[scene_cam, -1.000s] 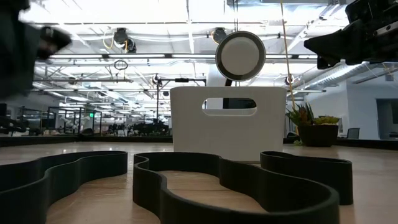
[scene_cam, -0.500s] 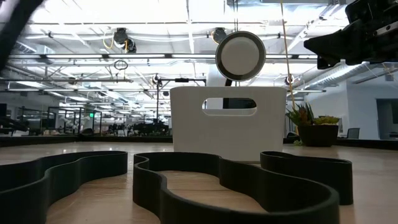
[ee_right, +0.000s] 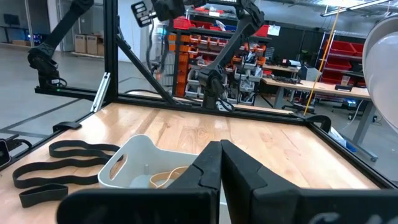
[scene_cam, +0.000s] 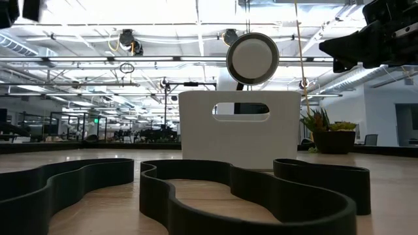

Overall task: Pick and place rubber bands into bin
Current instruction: Put the black rubber band into the gray container

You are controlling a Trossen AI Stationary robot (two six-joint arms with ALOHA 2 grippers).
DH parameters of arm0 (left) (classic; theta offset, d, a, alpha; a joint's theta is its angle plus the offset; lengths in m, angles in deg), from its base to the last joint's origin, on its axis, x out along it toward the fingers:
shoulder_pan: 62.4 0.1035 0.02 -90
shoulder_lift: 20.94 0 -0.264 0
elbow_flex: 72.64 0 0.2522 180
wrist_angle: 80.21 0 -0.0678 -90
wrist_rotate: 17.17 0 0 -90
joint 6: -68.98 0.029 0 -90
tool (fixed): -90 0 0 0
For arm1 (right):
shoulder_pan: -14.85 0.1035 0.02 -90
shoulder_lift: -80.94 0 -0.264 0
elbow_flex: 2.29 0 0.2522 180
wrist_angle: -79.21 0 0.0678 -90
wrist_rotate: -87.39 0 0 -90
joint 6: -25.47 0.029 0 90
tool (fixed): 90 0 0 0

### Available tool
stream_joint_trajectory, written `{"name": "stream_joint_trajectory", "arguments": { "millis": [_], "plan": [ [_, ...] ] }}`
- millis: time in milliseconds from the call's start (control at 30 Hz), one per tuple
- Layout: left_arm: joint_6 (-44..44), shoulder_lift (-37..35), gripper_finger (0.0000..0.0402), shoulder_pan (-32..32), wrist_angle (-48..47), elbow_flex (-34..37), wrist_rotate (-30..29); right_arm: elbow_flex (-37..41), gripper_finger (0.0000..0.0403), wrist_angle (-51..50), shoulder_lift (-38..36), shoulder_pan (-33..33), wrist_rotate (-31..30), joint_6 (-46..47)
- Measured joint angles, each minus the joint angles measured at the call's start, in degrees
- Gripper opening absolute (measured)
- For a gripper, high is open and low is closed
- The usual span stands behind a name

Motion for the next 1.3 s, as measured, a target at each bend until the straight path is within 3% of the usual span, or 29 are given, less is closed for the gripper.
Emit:
{"name": "stream_joint_trajectory", "arguments": {
  "millis": [200, 367, 500, 867, 1000, 1300],
  "plan": [
    [10.23, -5.28, 0.0003, 1.73, 6.68, 0.00, 5.60, 0.00, 0.0004, 0.05, 0.00, 0.00, 0.00, 0.00],
    [19.13, -9.59, 0.0003, 4.25, 13.48, -0.07, 16.84, 0.00, 0.0004, 0.23, -0.02, 0.00, -0.14, 0.00],
    [20.40, -11.19, 0.0003, 7.15, 14.06, -0.07, 23.63, 0.02, 0.0004, 0.22, -0.02, 0.00, -1.64, 0.00],
    [18.89, -10.80, 0.0002, 13.31, 18.92, 4.77, 26.29, 0.00, 0.0004, 0.20, -0.02, 0.00, -1.55, 0.00],
    [17.18, -7.68, 0.0003, 18.02, 26.77, 5.83, 26.83, 0.00, 0.0004, 0.22, 0.00, 0.00, -1.56, 0.00],
    [16.46, 6.90, 0.0003, 30.94, 41.69, 5.92, 35.14, 0.01, 0.0004, 0.20, 0.00, 0.00, -2.86, 0.00]
  ]
}}
